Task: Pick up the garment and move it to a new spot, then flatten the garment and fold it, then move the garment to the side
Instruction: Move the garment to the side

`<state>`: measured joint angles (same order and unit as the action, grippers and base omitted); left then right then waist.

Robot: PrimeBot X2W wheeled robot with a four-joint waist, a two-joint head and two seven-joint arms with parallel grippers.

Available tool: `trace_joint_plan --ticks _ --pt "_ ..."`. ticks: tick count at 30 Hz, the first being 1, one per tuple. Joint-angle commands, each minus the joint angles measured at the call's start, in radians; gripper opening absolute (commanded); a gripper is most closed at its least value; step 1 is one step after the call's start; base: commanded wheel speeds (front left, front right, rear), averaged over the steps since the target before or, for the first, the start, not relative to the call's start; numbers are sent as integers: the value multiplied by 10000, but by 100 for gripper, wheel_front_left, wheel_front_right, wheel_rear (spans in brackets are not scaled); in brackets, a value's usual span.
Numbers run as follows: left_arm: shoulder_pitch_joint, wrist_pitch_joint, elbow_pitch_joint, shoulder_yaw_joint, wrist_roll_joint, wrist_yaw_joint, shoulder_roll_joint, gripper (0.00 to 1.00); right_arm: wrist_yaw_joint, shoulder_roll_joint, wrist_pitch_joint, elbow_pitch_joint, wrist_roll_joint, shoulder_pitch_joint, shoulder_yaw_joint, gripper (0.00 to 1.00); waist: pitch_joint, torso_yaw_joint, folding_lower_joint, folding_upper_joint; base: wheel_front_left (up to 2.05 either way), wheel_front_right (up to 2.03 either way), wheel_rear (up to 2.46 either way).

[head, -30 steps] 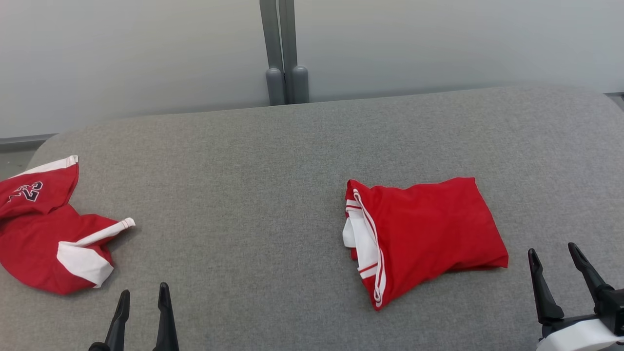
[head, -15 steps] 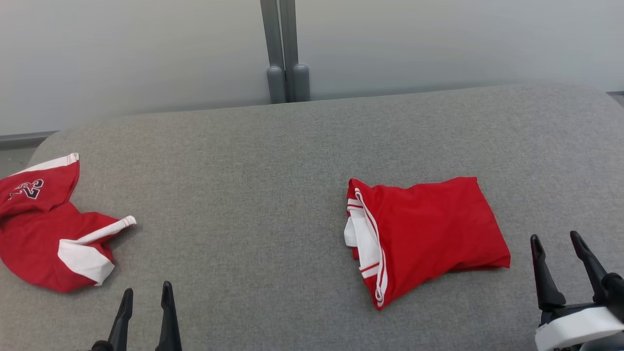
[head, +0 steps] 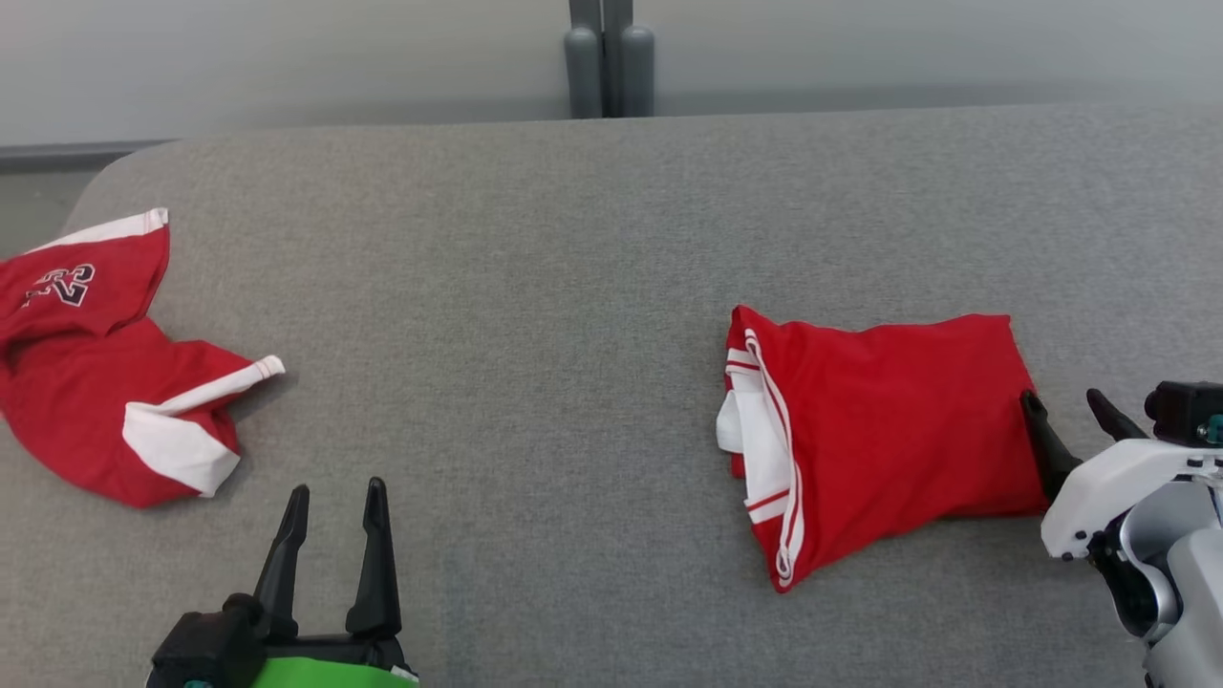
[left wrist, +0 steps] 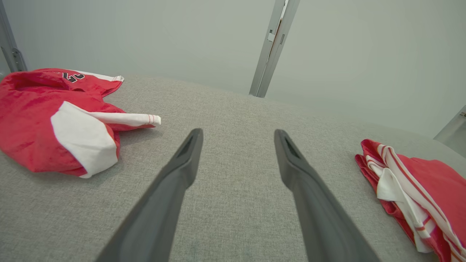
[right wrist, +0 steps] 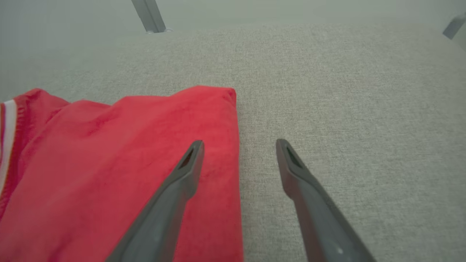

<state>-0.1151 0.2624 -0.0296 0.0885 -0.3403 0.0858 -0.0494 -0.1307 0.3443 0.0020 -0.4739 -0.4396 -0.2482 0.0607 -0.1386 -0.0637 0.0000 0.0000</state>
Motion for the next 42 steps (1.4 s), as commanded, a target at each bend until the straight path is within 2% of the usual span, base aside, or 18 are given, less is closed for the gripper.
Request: trace_joint_plan --ticks 1,9,10,11,15,20,27,30,35,42 --pt "200 29 -11 18 -85 -44 -23 100 -1 12 134 -319 -182 -279 25 100 -540 -581 0 0 0 0 0" --pt "534 29 31 133 -156 -152 -21 100 1 17 1287 -1668 -1368 -969 459 100 -1071 -928 0 0 0 0 0" --pt "556 29 56 145 -159 -157 -21 100 -1 -41 1461 -1721 -1621 -1047 500 31 -1162 -879 0 0 0 0 0" --pt "595 29 80 169 -170 -161 -20 100 -3 -69 1600 -1683 -1874 -1173 550 0 -1282 -801 0 0 0 0 0" --pt "824 29 165 147 -124 -135 -20 100 -3 111 1864 -1276 -2675 -1703 764 0 -1792 -333 0 0 0 0 0" --pt "1307 27 239 83 -28 -132 -21 100 20 702 1687 -1172 -2991 -2406 656 0 -2441 498 0 0 0 0 0" --pt "1741 16 183 204 470 48 -26 100 7 1003 929 -1916 -2847 -3303 239 0 -3144 1974 0 0 0 0 0" --pt "1839 16 145 218 737 129 -26 100 7 1097 588 -2270 -2776 -3567 190 0 -3374 2363 0 0 0 0 0" --pt "1979 16 153 321 1036 268 -29 100 7 1312 -17 -2929 -2382 -4306 12 0 -3773 2435 0 0 0 0 0" --pt "1593 16 317 159 1339 352 -29 100 5 2247 -554 -4250 -1331 -5902 -596 0 -4190 1764 0 0 0 0 0"
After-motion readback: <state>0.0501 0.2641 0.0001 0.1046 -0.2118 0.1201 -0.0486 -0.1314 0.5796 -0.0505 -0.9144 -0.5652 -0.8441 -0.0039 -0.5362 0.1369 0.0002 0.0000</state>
